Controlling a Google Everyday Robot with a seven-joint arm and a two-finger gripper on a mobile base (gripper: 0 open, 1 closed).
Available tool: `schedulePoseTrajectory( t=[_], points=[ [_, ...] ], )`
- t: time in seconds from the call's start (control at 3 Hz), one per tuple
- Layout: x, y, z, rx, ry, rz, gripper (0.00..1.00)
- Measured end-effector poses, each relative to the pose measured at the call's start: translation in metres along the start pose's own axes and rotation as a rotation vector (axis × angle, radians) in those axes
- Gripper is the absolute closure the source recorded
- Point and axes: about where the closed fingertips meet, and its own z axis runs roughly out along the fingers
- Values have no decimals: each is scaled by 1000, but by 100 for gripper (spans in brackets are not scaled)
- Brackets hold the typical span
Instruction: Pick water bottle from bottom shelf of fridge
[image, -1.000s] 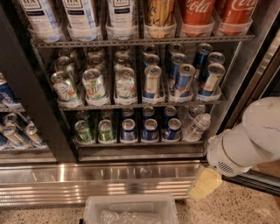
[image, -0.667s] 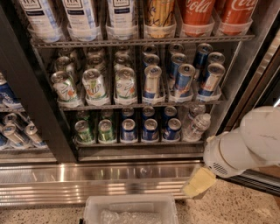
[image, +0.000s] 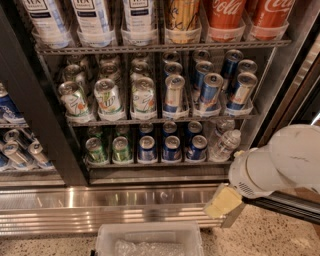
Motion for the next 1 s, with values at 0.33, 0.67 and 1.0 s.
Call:
schedulePoseTrajectory(
  t=[0.33,0.67,1.0],
  points=[
    [1,1,5,-5,2,11,0],
    [1,1,5,-5,1,11,0],
    [11,1,30,-3,-14,71,0]
  ],
)
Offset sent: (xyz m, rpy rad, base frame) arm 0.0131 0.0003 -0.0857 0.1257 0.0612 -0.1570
